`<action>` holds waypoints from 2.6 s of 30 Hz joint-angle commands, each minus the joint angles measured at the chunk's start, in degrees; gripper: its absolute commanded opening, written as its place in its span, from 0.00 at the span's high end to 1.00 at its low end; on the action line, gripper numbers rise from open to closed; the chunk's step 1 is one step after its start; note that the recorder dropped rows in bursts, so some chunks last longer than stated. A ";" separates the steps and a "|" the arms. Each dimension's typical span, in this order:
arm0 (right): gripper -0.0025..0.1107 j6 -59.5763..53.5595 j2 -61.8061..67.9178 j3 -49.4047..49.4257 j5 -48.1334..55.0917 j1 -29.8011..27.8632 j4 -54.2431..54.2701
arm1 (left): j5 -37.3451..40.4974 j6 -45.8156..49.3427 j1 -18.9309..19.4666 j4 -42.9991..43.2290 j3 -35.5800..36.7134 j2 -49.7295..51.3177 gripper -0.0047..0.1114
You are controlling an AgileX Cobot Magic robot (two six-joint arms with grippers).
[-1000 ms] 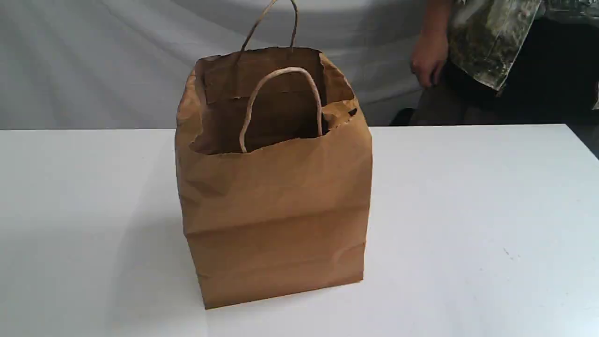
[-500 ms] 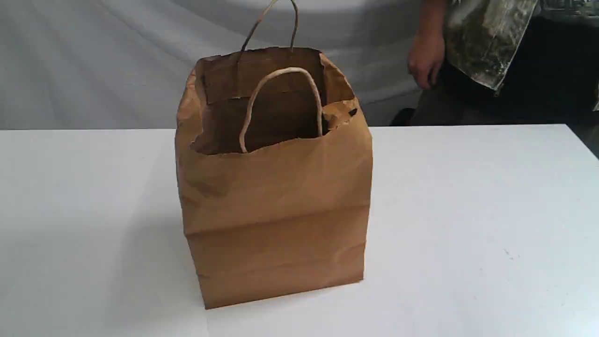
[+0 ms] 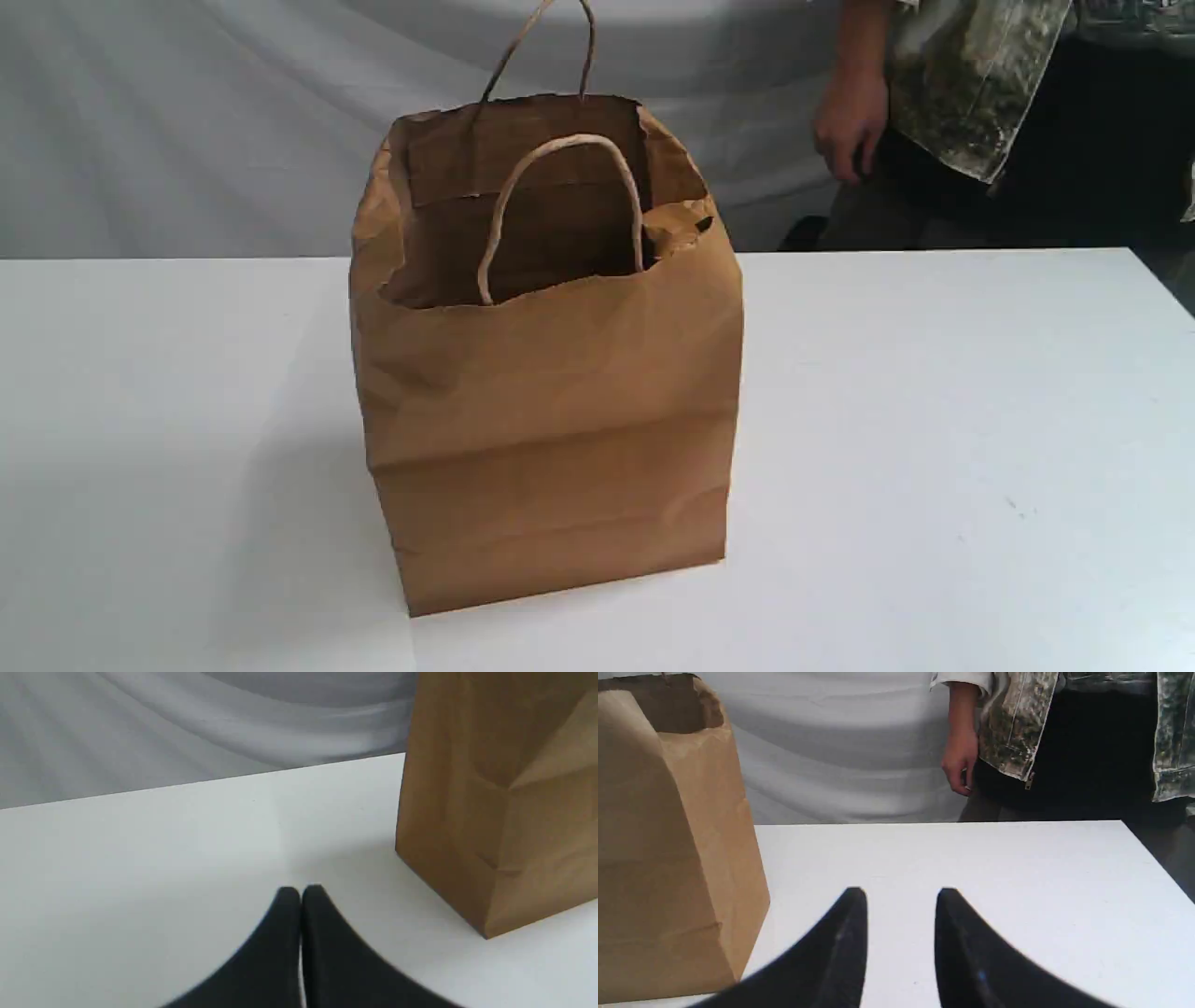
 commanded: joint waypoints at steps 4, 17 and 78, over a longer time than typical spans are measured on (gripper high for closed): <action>0.75 -2.09 0.12 0.23 1.77 0.33 -2.68 | -0.39 -0.29 0.16 0.05 0.21 -0.21 0.96; 0.75 0.60 0.12 0.23 7.18 0.33 -10.65 | -0.39 -0.29 0.16 0.05 0.21 -0.21 0.96; 0.75 22.35 -0.78 0.23 10.52 -0.18 -22.99 | -0.39 -0.29 0.16 0.05 0.21 -0.21 0.96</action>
